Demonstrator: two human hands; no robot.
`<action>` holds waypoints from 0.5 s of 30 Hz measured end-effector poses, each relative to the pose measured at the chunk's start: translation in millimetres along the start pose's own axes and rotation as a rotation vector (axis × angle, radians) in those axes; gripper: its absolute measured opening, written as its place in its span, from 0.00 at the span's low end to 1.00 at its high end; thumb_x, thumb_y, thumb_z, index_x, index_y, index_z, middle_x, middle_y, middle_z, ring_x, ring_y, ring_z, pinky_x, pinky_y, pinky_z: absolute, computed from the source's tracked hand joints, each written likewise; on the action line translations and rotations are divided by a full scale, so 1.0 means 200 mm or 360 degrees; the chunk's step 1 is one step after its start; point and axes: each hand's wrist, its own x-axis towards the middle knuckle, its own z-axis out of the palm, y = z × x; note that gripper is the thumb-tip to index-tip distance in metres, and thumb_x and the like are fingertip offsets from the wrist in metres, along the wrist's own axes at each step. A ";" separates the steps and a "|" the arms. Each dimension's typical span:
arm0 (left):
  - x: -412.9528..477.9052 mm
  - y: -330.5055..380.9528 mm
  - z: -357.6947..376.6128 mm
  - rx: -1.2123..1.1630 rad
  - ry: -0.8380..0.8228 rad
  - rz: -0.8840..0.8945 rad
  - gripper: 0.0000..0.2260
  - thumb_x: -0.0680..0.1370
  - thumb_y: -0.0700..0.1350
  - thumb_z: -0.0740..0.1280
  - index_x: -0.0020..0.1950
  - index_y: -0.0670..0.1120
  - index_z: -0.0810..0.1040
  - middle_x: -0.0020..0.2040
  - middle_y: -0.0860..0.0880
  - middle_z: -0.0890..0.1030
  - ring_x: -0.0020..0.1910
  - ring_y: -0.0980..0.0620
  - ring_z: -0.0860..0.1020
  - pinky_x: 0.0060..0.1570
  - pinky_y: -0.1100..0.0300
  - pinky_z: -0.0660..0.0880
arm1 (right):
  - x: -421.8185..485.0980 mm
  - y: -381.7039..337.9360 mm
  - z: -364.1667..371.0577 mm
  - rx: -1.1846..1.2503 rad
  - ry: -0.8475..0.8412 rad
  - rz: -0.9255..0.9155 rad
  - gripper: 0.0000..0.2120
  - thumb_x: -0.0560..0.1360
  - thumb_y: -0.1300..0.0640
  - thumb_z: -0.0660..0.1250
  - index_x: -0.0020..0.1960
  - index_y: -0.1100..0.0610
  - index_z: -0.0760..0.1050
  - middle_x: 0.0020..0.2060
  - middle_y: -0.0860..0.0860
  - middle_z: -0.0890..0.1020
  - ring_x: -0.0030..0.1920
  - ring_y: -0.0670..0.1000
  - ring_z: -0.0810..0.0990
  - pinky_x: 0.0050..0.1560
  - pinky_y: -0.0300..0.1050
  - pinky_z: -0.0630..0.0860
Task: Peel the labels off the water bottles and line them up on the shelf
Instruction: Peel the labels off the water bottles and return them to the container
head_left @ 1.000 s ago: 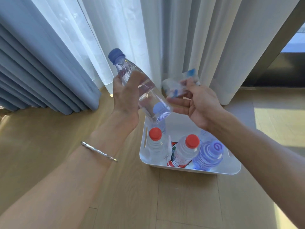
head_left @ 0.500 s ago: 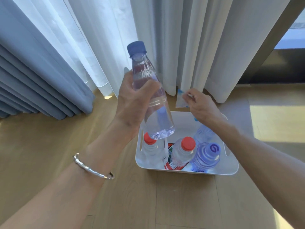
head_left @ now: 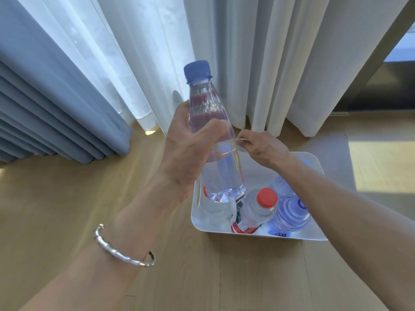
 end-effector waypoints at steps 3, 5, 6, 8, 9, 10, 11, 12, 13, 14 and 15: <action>0.00 0.00 -0.01 0.0001 0.0013 -0.0004 0.12 0.68 0.41 0.68 0.50 0.51 0.76 0.41 0.51 0.81 0.43 0.47 0.82 0.44 0.44 0.82 | -0.02 0.03 0.01 -0.0064 -0.0213 0.0007 0.14 0.82 0.46 0.57 0.56 0.56 0.73 0.52 0.59 0.81 0.51 0.59 0.78 0.46 0.48 0.72; 0.01 0.00 -0.01 -0.0006 0.0019 -0.0001 0.12 0.68 0.41 0.68 0.50 0.50 0.76 0.41 0.51 0.81 0.42 0.47 0.82 0.45 0.44 0.82 | -0.03 0.04 0.00 -0.0096 -0.0292 0.0022 0.13 0.80 0.46 0.61 0.56 0.54 0.74 0.55 0.57 0.80 0.50 0.55 0.76 0.45 0.45 0.68; 0.01 0.00 -0.01 -0.0016 0.0019 -0.0003 0.12 0.68 0.41 0.68 0.50 0.50 0.76 0.40 0.51 0.81 0.41 0.48 0.82 0.44 0.45 0.82 | -0.03 0.04 0.00 -0.0124 -0.0314 0.0024 0.13 0.79 0.46 0.63 0.57 0.53 0.75 0.56 0.56 0.80 0.49 0.53 0.75 0.46 0.45 0.67; 0.01 0.00 0.01 -0.0026 0.0013 -0.0015 0.13 0.67 0.42 0.68 0.50 0.49 0.76 0.39 0.52 0.81 0.41 0.48 0.82 0.43 0.45 0.82 | -0.03 0.05 0.01 -0.0194 -0.0339 0.0035 0.15 0.77 0.47 0.67 0.59 0.53 0.75 0.58 0.54 0.79 0.51 0.53 0.74 0.47 0.43 0.66; 0.01 0.00 0.01 -0.0025 0.0009 -0.0020 0.13 0.67 0.42 0.68 0.51 0.49 0.75 0.39 0.52 0.81 0.41 0.48 0.82 0.43 0.45 0.82 | -0.02 0.05 0.01 -0.0258 -0.0354 0.0033 0.17 0.75 0.49 0.69 0.61 0.52 0.74 0.59 0.54 0.78 0.54 0.54 0.75 0.48 0.42 0.66; 0.01 0.00 0.02 -0.0023 0.0002 -0.0022 0.13 0.67 0.42 0.68 0.51 0.49 0.75 0.38 0.52 0.81 0.41 0.48 0.82 0.44 0.43 0.82 | -0.01 0.05 0.01 -0.0336 -0.0369 0.0022 0.19 0.75 0.50 0.70 0.64 0.52 0.73 0.61 0.53 0.78 0.57 0.54 0.75 0.49 0.43 0.68; 0.01 0.00 0.02 -0.0021 -0.0008 -0.0023 0.13 0.67 0.42 0.68 0.51 0.49 0.75 0.38 0.52 0.81 0.40 0.48 0.82 0.45 0.42 0.82 | -0.01 0.05 0.02 -0.0420 -0.0379 0.0005 0.22 0.74 0.51 0.71 0.66 0.51 0.72 0.63 0.52 0.77 0.59 0.54 0.75 0.51 0.43 0.70; 0.01 -0.01 0.02 -0.0022 -0.0019 -0.0025 0.14 0.67 0.42 0.68 0.51 0.49 0.75 0.38 0.52 0.81 0.41 0.48 0.83 0.46 0.42 0.82 | 0.00 0.05 0.02 -0.0496 -0.0377 -0.0014 0.23 0.74 0.52 0.70 0.68 0.49 0.71 0.64 0.51 0.77 0.61 0.54 0.75 0.53 0.45 0.72; 0.01 0.00 0.02 -0.0024 -0.0026 -0.0027 0.14 0.67 0.42 0.68 0.52 0.49 0.75 0.39 0.52 0.81 0.41 0.48 0.83 0.46 0.42 0.82 | 0.00 0.05 0.03 -0.0558 -0.0367 -0.0026 0.24 0.75 0.53 0.69 0.69 0.48 0.70 0.65 0.50 0.76 0.62 0.54 0.75 0.55 0.47 0.73; 0.01 -0.01 0.02 -0.0023 -0.0029 -0.0030 0.14 0.67 0.42 0.68 0.52 0.49 0.75 0.39 0.52 0.81 0.41 0.48 0.83 0.46 0.42 0.82 | 0.00 0.06 0.03 -0.0606 -0.0351 -0.0028 0.24 0.75 0.54 0.67 0.70 0.46 0.70 0.66 0.50 0.76 0.63 0.54 0.75 0.56 0.49 0.75; 0.00 -0.01 0.02 -0.0021 -0.0028 -0.0035 0.14 0.67 0.42 0.68 0.52 0.49 0.75 0.39 0.52 0.82 0.41 0.48 0.83 0.46 0.42 0.82 | 0.00 0.05 0.04 -0.0647 -0.0340 -0.0019 0.24 0.76 0.55 0.66 0.71 0.46 0.69 0.66 0.49 0.75 0.63 0.54 0.75 0.57 0.50 0.75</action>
